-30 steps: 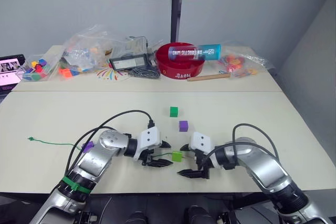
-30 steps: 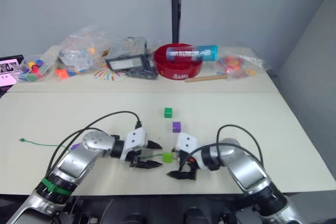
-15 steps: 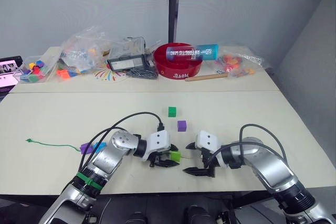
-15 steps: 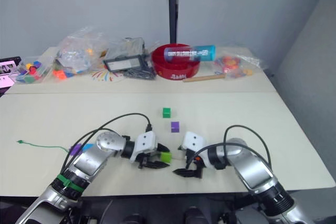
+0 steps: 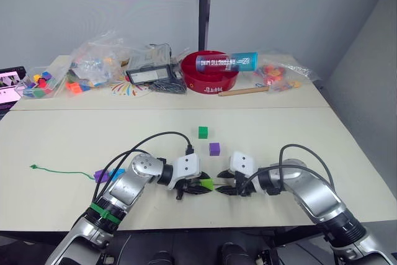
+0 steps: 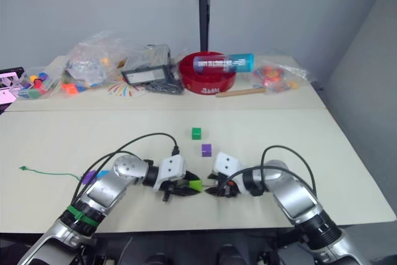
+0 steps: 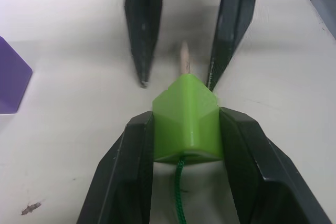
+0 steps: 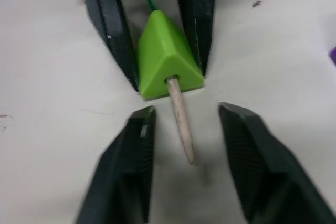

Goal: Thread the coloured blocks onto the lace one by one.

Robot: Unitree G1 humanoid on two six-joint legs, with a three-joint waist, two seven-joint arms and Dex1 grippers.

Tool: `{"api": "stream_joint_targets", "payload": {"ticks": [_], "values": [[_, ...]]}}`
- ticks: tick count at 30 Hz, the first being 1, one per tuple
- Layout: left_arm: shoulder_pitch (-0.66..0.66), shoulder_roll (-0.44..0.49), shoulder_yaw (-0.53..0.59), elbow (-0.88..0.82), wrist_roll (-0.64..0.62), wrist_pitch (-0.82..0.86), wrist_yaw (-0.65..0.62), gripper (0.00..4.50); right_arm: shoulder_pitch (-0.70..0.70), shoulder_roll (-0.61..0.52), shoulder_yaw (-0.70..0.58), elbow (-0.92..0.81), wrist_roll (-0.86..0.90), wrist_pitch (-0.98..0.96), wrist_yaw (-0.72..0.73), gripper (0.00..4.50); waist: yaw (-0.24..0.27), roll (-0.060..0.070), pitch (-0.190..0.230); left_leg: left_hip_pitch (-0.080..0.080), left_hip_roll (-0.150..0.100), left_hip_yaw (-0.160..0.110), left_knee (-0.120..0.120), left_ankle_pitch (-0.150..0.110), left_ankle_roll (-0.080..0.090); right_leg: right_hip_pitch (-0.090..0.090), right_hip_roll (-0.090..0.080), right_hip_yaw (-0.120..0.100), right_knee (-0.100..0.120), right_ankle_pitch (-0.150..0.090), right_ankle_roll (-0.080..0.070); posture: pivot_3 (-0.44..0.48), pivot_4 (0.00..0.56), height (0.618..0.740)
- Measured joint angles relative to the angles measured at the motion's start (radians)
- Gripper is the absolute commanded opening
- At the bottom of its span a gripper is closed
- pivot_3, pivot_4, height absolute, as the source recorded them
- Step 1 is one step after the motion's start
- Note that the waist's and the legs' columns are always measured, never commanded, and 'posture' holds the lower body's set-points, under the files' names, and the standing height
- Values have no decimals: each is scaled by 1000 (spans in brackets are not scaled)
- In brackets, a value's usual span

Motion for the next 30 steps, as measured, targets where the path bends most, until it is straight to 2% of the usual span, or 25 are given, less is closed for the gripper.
{"api": "stream_joint_targets", "payload": {"ticks": [3,10,14,18,23,30], "values": [[0,2,0,0,0,0,-4,1342,1,0,5,0,0,-10,10,6,0,0,0,0,0,0,0,0,0,0,0,0,0,0,0,0,150,731],[-3,17,0,-3,2,-3,-17,1342,1,0,8,-1,0,-13,16,0,-2,0,0,1,0,0,0,0,0,0,0,0,0,0,0,0,150,731],[23,112,28,-43,-14,-9,-57,1342,1,2,10,-2,-1,-15,14,0,-7,0,0,1,1,0,0,0,0,0,1,0,1,0,0,0,150,731],[83,283,99,-55,-31,-78,-124,1342,-13,10,19,5,-6,-15,14,0,-16,0,0,2,2,1,0,0,0,0,2,0,1,0,0,0,150,731],[131,459,207,100,-49,-237,-184,1342,-19,15,25,10,-13,-16,11,0,-25,1,0,6,3,2,-2,0,0,1,2,0,2,-2,0,0,150,731],[114,535,259,381,-44,-450,-216,1342,-19,16,26,16,-17,-21,12,0,-27,4,-2,10,3,5,-3,0,0,2,2,1,3,-4,2,0,150,731]]}}
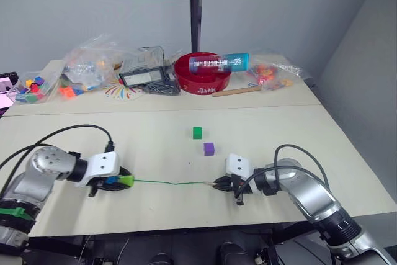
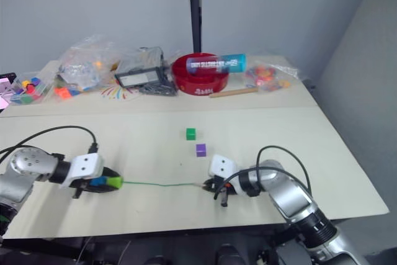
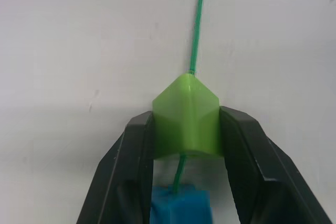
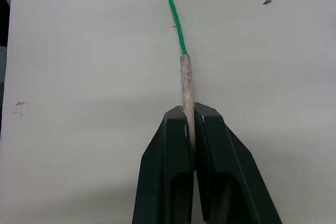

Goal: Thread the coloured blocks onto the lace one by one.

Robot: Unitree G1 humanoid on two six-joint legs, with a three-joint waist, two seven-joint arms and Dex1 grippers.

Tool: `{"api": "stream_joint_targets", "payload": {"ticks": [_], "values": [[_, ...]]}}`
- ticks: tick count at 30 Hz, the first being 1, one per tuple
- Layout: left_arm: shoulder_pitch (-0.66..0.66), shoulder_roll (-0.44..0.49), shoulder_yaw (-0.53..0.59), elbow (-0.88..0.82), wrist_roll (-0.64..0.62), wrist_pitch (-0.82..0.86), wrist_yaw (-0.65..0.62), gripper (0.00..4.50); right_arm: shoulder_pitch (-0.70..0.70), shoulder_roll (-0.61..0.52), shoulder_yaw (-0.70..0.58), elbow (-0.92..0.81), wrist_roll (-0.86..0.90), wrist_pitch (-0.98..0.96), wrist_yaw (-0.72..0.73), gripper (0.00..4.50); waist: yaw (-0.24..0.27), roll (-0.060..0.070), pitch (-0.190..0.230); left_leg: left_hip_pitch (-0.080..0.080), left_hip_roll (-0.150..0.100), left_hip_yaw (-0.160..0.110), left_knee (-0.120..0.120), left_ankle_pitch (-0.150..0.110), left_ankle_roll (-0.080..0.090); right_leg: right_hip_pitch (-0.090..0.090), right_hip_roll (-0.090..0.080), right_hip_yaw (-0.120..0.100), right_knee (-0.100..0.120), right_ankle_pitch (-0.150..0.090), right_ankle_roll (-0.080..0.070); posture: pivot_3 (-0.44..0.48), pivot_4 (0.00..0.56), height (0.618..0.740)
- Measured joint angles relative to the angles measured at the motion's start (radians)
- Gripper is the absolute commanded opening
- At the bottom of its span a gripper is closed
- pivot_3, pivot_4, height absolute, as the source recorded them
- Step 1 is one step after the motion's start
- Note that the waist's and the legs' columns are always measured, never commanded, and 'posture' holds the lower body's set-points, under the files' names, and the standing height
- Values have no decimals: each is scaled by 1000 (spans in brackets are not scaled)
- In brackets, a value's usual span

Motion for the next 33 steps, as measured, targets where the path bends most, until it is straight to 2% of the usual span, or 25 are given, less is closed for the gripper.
{"api": "stream_joint_targets", "payload": {"ticks": [5,7,13,21,23,26,33], "values": [[-1,-4,15,23,0,-14,-10,1342,0,3,0,8,-1,-9,1,0,0,2,-1,0,0,1,0,0,0,0,0,1,1,0,0,0,150,731],[8,-11,29,9,-12,9,-17,2386,-1,5,0,8,-1,-9,1,0,0,2,-1,0,0,1,0,0,0,0,0,1,1,0,0,0,150,731],[16,-24,55,-92,-62,151,-44,4251,-6,17,0,8,-3,-8,1,0,3,-2,1,-6,0,-1,1,0,0,-4,0,0,2,1,-1,0,150,731],[-36,-5,105,-319,-180,408,-89,4251,-25,25,7,8,-7,12,6,0,3,-3,2,-10,0,-2,1,0,0,-6,0,-1,-1,2,-4,0,150,731],[-40,-62,100,-424,-210,475,-55,4251,-41,31,20,8,-11,23,6,0,5,-3,2,-10,0,-2,1,0,0,-5,0,-1,-1,2,-4,0,150,731],[-23,-187,33,-522,-209,522,17,4251,-56,63,42,8,-26,32,-1,0,9,-3,2,-11,-1,-3,2,0,0,-5,0,-1,-1,2,-4,0,150,731],[-22,-331,-79,-492,-88,464,127,4251,-95,108,85,20,-52,54,-18,0,4,-4,2,-10,-1,-3,2,0,0,-5,0,-1,-1,3,-4,0,150,731]]}}
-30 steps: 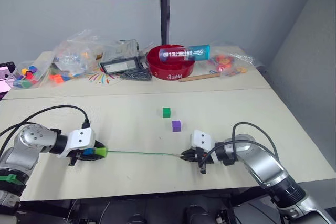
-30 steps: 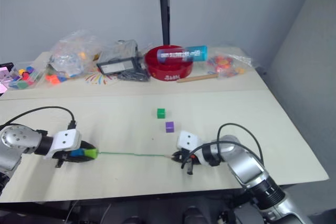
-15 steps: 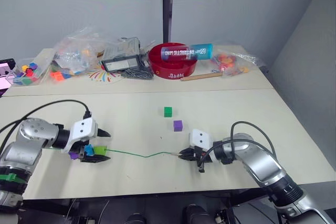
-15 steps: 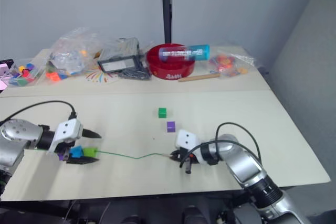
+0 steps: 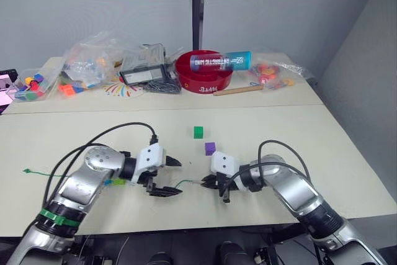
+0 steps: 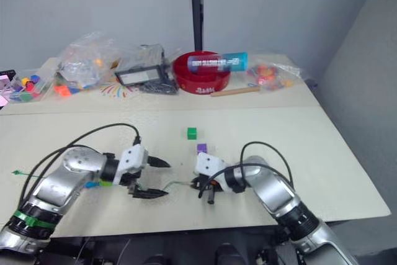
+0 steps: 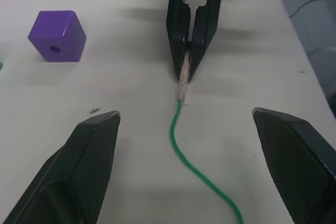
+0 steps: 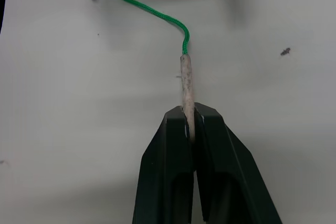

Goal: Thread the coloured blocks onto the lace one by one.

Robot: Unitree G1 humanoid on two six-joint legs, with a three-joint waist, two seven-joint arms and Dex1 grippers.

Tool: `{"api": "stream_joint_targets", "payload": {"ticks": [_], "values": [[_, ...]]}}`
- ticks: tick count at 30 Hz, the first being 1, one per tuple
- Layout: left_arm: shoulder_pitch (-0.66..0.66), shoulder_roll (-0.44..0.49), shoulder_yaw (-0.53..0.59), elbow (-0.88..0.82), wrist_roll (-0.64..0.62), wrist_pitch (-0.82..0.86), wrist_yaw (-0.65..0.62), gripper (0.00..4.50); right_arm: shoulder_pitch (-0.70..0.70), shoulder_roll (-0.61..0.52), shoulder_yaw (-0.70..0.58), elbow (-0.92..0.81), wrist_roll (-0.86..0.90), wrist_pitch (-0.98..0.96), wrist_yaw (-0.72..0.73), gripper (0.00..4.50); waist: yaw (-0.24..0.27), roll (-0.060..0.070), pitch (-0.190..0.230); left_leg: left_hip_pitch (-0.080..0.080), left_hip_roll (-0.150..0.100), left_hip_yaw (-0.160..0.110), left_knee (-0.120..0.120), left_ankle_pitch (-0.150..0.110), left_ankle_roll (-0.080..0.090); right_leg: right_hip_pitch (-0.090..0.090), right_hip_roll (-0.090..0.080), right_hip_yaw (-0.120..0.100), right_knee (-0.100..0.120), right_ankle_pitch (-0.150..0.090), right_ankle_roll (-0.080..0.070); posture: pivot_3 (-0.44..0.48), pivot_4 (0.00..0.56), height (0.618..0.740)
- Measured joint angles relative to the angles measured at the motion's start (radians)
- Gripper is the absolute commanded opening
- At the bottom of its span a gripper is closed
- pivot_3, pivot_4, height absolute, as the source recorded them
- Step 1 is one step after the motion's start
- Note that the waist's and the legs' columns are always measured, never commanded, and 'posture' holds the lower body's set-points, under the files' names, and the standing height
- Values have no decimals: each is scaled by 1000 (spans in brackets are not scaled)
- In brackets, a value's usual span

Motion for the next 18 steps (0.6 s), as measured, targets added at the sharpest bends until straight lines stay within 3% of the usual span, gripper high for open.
{"api": "stream_joint_targets", "payload": {"ticks": [7,10,18], "values": [[-20,-89,-60,107,85,-82,43,4251,-12,8,9,5,-14,4,-1,0,4,0,0,0,0,0,0,0,0,0,0,0,0,0,0,0,150,731],[-35,-117,-64,136,95,-100,52,3428,-13,8,9,5,-14,6,-1,0,4,0,0,0,0,0,0,0,0,0,0,0,0,0,0,0,150,731],[-42,-130,-65,151,96,-103,48,737,-13,8,9,0,-14,20,-2,0,4,0,0,0,0,0,0,0,0,0,0,0,0,0,0,0,150,731]]}}
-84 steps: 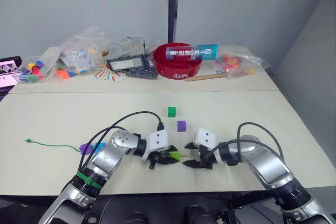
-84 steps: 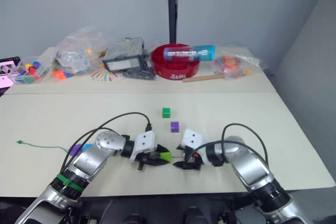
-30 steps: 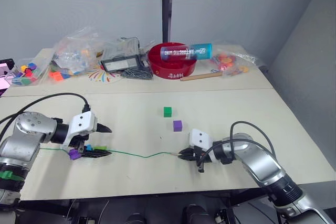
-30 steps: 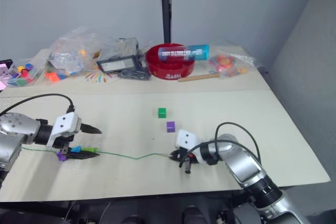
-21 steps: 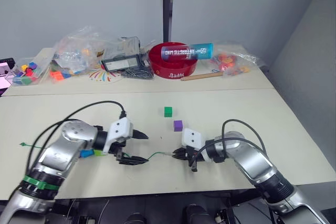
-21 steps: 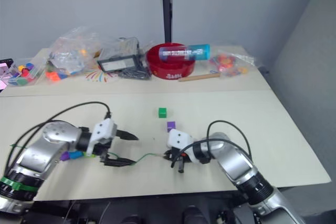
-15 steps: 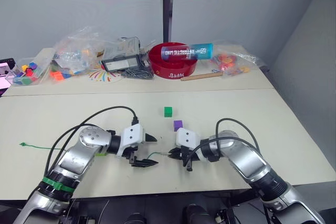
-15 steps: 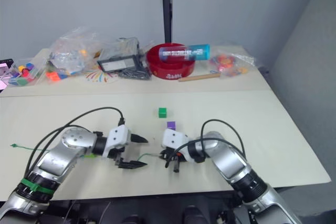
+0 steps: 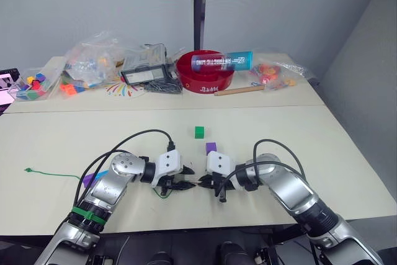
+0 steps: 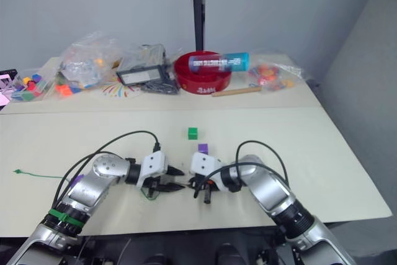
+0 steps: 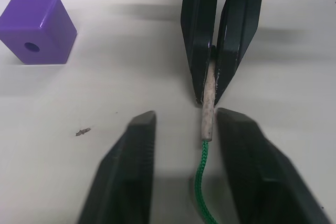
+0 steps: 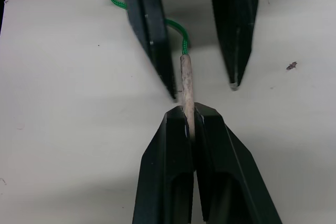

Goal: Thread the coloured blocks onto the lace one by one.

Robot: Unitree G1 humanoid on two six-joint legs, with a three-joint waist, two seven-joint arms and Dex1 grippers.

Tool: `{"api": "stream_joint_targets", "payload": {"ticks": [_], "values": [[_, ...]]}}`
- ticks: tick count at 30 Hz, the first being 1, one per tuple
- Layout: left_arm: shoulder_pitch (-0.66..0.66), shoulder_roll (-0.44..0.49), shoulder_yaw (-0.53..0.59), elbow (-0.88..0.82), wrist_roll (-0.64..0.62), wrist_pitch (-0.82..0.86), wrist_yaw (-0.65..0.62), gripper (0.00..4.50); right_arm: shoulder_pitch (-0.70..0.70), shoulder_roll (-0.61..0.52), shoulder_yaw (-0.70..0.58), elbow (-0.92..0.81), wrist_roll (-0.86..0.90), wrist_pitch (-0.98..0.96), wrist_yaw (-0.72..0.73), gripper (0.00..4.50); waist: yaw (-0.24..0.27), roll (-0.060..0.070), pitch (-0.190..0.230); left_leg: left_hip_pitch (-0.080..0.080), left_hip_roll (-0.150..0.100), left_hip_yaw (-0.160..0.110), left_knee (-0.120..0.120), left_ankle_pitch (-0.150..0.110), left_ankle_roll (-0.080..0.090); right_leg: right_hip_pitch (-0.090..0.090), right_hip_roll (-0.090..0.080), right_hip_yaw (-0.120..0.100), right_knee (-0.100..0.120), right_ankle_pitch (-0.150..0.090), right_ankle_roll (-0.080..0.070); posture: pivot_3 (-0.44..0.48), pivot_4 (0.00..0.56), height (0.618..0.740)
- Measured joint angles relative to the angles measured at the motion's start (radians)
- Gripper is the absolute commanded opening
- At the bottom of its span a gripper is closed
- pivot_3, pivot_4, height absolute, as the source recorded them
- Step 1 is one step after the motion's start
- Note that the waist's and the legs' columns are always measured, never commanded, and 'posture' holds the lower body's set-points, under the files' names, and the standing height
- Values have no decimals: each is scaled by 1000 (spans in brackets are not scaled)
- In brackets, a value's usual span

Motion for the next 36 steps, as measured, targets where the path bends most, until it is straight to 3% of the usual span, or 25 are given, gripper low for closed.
{"api": "stream_joint_targets", "payload": {"ticks": [2,14,15,21,26,31,36], "values": [[1,0,-3,-1,-2,0,-12,61,-2,0,0,0,0,0,-5,0,0,0,0,0,0,0,0,0,0,0,0,0,0,0,0,0,150,731],[4,5,-5,-17,-2,16,-19,24,-9,0,2,3,-1,0,1,0,1,0,0,0,0,0,0,0,0,0,0,0,0,0,0,0,150,731],[4,8,-5,-17,-4,17,-21,0,-8,3,1,3,-1,0,-3,714,1,0,0,0,0,0,0,0,0,0,0,0,0,0,0,0,150,731],[3,52,27,-23,-23,23,-38,0,46,8,-46,-21,33,22,-27,2763,3,0,0,-1,0,0,0,0,0,0,0,0,0,0,0,0,150,731],[11,92,50,-46,-26,38,-54,0,136,5,-196,-164,131,93,-76,4437,14,0,0,-1,0,-1,0,0,0,0,0,0,-1,0,0,0,150,731],[30,110,73,-70,-46,62,-56,0,207,98,-334,-268,215,138,-205,4475,16,0,0,-1,0,-1,0,0,0,0,0,-1,0,0,0,0,150,731],[42,139,87,-85,-60,74,-62,0,269,241,-352,-246,115,112,-490,4475,16,0,0,-1,0,0,0,0,0,-1,0,0,0,0,0,0,150,731]]}}
